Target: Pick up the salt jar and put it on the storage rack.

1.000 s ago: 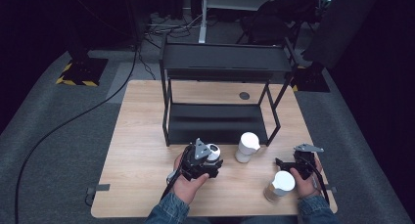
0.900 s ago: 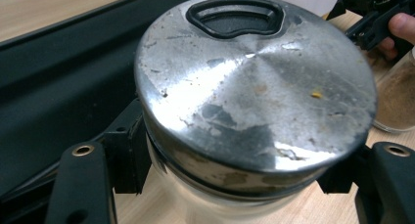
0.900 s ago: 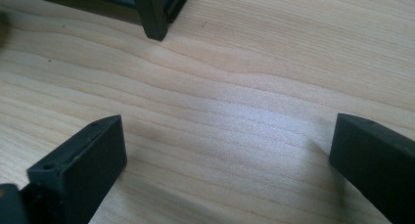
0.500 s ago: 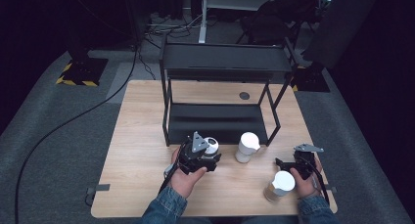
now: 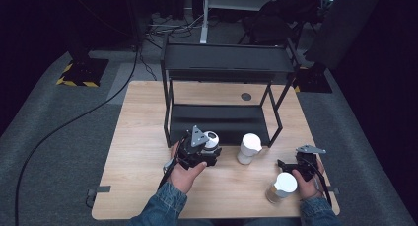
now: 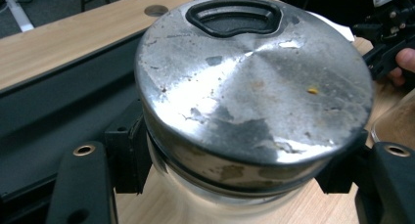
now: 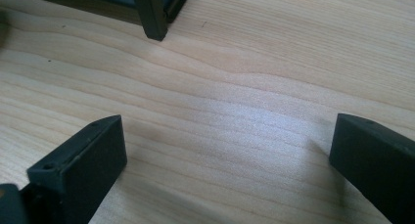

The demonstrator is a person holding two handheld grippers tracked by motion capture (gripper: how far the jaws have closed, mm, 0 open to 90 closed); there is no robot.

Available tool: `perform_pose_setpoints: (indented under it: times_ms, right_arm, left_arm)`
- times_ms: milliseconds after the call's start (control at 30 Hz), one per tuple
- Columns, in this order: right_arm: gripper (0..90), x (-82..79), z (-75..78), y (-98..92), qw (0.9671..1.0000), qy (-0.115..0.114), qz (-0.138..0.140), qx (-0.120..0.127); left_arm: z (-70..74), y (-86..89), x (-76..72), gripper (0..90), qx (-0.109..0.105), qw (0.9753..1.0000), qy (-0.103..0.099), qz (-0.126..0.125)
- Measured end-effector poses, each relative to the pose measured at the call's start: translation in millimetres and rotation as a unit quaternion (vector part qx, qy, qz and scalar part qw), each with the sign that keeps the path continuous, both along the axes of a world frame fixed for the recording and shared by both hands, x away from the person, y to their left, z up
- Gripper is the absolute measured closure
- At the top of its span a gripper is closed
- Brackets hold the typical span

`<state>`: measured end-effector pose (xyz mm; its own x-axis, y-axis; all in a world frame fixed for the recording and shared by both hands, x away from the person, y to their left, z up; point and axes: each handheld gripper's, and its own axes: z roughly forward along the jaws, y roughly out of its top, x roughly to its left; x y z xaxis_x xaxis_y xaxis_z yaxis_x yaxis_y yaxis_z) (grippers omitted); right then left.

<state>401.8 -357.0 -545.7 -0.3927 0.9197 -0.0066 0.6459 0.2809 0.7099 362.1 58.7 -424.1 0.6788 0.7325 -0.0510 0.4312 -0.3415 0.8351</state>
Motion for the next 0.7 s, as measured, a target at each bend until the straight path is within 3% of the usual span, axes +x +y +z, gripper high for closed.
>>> perform_pose_setpoints:
  times_ms: [700]
  right_arm:
    - [0.0,0.0,0.0,0.0,1.0,0.0,0.0,0.0]
  left_arm:
    - [7.1,3.2,13.9,29.8,-0.011,0.9999,-0.003,0.008]
